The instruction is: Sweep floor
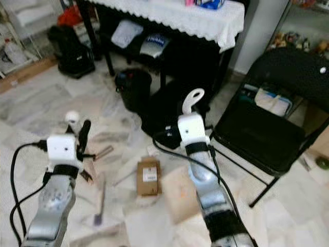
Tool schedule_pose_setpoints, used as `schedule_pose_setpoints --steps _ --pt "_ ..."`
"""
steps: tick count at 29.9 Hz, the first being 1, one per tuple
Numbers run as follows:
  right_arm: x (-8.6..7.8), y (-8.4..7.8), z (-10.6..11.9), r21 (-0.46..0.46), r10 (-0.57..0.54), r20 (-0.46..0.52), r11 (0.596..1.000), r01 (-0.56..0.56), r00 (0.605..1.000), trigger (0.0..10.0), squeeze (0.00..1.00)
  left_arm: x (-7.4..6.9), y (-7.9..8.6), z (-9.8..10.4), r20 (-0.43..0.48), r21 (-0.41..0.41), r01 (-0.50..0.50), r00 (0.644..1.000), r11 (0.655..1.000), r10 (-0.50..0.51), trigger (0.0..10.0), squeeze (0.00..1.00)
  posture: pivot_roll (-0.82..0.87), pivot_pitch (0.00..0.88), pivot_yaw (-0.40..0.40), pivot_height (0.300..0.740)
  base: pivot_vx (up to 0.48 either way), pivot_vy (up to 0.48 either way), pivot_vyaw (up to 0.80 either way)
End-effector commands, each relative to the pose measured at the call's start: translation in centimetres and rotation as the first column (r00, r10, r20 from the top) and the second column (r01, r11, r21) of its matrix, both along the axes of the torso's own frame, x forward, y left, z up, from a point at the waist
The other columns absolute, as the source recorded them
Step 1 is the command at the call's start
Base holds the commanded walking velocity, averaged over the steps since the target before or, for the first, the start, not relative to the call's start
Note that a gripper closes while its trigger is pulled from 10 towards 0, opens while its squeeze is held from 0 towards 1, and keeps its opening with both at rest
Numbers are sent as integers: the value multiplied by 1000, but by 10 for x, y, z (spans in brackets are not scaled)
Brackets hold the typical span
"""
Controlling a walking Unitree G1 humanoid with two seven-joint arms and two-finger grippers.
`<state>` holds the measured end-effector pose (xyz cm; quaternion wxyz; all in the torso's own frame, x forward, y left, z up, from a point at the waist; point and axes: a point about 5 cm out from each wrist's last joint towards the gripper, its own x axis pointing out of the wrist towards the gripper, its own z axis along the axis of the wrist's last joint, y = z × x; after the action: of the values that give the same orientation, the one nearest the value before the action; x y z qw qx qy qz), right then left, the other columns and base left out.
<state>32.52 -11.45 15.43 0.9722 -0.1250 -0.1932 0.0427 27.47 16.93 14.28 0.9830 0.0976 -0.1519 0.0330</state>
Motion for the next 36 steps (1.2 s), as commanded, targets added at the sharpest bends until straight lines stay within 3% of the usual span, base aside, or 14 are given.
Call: schedule_pose_setpoints --steps 1,9,31,36 --pt "0 -5 8 -24 -5 43 1000 6 999 10000 0 -1 -1 6 39 16 -1 999 1000 0 10000 0 91 122 25 740 345 0 0" --pt "-1 -4 8 -55 1 47 998 1 999 10000 0 -1 -2 7 40 14 2 999 1000 -3 10000 0 87 123 26 740 344 0 108" --pt "-2 -5 3 -24 -9 24 1000 10 1000 10000 0 1 -1 8 40 15 8 999 1000 -8 10000 0 85 139 35 740 321 0 21" --pt "-2 -7 -1 -25 -27 12 999 27 1000 10000 0 1 -1 8 39 13 16 999 1000 -17 10000 0 87 141 38 740 0 0 0"
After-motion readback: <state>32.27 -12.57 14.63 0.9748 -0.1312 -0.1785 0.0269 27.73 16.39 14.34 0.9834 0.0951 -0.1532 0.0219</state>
